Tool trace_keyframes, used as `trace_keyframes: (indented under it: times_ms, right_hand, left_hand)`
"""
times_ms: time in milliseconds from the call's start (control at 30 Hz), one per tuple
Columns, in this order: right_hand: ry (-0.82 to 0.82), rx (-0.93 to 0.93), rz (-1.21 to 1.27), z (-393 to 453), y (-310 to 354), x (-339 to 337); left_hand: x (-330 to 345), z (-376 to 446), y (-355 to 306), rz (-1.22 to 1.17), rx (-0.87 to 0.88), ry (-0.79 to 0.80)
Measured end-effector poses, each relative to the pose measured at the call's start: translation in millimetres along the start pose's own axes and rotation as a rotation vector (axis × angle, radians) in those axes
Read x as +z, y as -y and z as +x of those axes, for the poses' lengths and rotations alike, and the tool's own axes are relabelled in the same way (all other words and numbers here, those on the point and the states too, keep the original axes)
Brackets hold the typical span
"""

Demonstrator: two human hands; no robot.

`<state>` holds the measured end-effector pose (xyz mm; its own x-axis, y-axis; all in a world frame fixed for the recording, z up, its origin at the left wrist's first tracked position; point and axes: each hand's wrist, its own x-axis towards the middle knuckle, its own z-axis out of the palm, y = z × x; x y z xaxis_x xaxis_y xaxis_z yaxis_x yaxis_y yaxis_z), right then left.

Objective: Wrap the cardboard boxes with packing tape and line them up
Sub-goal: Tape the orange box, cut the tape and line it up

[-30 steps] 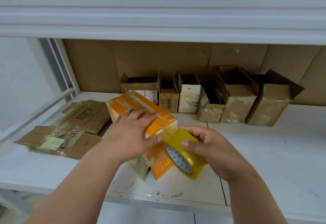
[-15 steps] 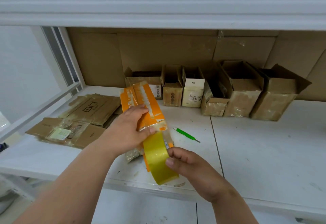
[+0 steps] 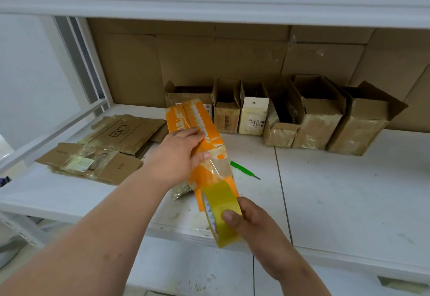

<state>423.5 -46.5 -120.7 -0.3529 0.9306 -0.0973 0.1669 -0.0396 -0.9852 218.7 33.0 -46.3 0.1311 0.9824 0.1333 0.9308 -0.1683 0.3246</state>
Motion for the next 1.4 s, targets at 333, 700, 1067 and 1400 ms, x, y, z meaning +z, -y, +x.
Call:
trace_keyframes:
  times_ms: [333,700,1067,1400]
  right_hand:
    - [-0.116,0.040,-0.061,6.4,3.3,-12.9]
    - [-0.401,0.116,-0.289,63.7,3.3,-55.6]
    - [-0.242,0.165,-1.219,148.4,-22.8,-55.7]
    - [-0.367,0.024,-1.049,101.8,5.9,-116.4]
  left_hand:
    - [34.3,-3.0,-28.0,-0.449,-0.111,-0.509]
    - [29.3,-15.1,-18.9,-0.182,-0.113,-0.360]
    - [42.1,-15.8,-20.9,-0.246,-0.170,-0.250]
    - [66.6,-17.1,-51.7,-0.737,-0.341,-0.440]
